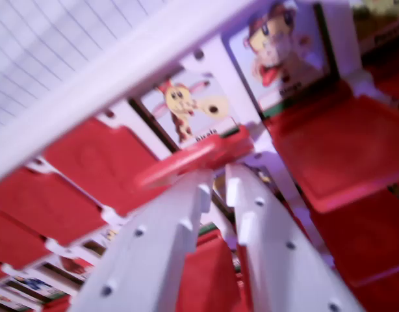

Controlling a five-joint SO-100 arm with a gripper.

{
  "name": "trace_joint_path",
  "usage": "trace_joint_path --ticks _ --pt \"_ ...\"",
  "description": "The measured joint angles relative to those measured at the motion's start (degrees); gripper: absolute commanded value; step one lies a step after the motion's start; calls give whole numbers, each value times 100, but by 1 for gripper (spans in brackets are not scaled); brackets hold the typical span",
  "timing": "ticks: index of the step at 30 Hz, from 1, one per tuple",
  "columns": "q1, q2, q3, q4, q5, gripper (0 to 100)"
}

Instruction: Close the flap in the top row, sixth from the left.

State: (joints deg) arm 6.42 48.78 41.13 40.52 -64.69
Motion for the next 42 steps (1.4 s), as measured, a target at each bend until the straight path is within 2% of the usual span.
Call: trace_joint_path --ticks 9,22,28,32,37,42 --pt "0 -141 -88 -343 202 2" --pt "0 -167 -88 -536 193 2" --pt "-9 -167 -88 -246 -141 2" --pt "-9 9 -88 35 -501 2" --pt "-9 712 -44 457 -905 2" --pt "-79 1696 519 949 -1134 2"
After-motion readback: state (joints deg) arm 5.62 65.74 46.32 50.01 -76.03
